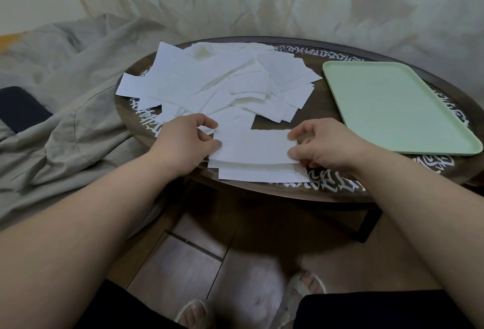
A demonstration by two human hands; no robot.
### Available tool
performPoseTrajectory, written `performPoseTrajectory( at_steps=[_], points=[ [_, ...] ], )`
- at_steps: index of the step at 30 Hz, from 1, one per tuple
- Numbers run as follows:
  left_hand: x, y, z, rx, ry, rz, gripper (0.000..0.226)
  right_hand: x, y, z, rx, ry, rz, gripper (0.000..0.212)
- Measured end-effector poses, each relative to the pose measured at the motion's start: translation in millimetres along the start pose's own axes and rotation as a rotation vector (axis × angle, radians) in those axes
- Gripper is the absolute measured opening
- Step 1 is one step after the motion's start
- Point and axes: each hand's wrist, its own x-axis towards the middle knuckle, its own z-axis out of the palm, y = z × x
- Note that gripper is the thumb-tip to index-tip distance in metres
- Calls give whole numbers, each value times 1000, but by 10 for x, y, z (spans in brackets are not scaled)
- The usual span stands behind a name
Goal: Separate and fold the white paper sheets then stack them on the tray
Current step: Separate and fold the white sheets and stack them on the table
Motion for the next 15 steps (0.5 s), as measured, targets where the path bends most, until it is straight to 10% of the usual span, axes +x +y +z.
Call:
performPoseTrajectory(
  at_steps=[15],
  points=[
    [32,-53,39,102,-15,15,29,11,19,22,-156,1,-55,12]
  ],
)
